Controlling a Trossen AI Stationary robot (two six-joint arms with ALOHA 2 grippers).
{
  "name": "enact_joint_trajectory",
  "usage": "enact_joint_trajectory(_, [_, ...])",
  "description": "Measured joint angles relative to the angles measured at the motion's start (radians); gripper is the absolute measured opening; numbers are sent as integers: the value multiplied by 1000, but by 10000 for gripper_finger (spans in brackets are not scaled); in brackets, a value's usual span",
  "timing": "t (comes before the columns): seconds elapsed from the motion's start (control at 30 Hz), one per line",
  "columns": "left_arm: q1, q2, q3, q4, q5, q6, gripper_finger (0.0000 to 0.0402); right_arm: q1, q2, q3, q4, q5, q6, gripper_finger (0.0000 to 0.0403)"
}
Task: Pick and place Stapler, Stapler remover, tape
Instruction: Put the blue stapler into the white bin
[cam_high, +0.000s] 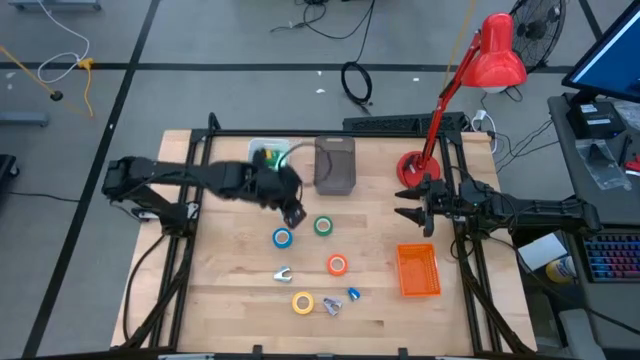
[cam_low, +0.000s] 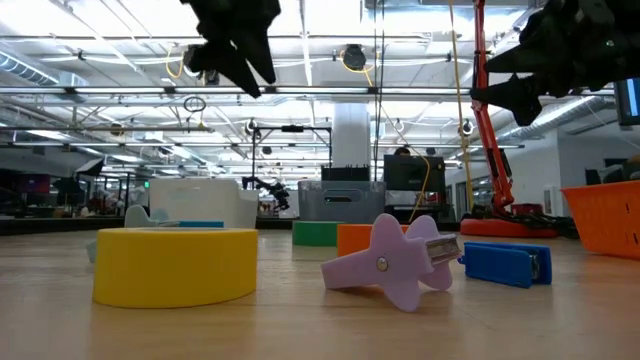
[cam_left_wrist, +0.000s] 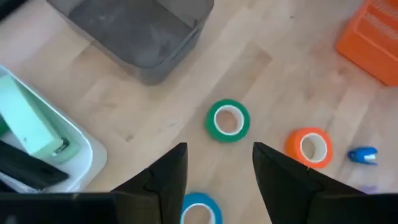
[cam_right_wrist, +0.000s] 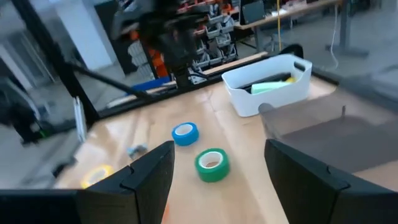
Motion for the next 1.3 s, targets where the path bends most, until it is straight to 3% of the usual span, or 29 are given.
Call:
enact_joint_trajectory(0.1, [-92,0,0,19,-126,-78,173,0,0,0,1,-1,87,242])
enact_joint_trajectory(0.23, [-184,0,0,19,-184,-104,157,0,0,0,38,-25,145,242])
enact_joint_trajectory(0.47, [-201,-11,-1,-84,-197,-118,118,9,90,0,435,-242,134,242])
enact_joint_trajectory(0.63, [-184,-32,-7,-150,-252,-91,99,89,201,2,644,-210,92,242])
enact_joint_trajectory(0.77, [-157,-102,-82,-128,-237,-58,93,180,285,40,615,-124,58,242])
enact_joint_trajectory(0.97, [-140,-312,-322,33,-145,-51,93,285,385,142,534,33,-15,242])
enact_joint_trajectory(1.3, [-165,-709,-622,160,-141,-84,92,403,531,391,176,213,-43,242])
